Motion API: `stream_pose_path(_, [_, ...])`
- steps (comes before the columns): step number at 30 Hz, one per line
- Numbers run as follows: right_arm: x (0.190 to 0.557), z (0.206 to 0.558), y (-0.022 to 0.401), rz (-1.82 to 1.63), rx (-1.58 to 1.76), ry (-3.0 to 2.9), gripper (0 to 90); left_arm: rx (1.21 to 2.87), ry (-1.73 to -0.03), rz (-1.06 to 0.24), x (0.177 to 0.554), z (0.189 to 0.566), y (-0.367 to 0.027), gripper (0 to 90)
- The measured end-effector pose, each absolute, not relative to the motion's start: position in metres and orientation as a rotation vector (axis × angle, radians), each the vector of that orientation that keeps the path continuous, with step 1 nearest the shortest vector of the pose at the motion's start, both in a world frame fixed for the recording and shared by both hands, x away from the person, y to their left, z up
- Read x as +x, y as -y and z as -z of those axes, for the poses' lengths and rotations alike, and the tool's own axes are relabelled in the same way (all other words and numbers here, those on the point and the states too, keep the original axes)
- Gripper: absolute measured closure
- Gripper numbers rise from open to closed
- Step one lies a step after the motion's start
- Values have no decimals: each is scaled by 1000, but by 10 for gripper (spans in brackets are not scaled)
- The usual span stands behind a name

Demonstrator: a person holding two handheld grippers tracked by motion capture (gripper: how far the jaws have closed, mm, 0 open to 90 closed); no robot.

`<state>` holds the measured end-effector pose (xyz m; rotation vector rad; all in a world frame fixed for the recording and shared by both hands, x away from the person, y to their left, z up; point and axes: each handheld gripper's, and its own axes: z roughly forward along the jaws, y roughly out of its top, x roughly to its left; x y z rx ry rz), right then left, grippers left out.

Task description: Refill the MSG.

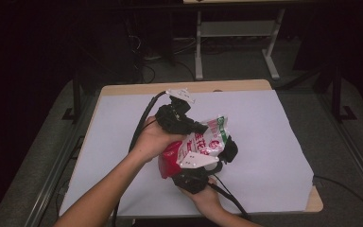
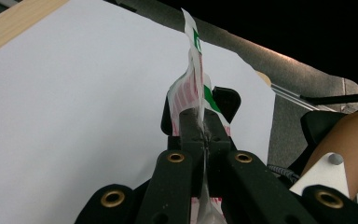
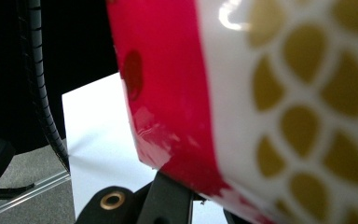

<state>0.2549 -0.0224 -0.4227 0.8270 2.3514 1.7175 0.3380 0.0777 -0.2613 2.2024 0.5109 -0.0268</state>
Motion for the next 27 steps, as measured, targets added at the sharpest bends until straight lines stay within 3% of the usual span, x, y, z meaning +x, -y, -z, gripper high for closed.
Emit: stream_pose_path(27, [254,422,18,-1739,809,-2353,900,2211,-523,13,337,259,-79,900])
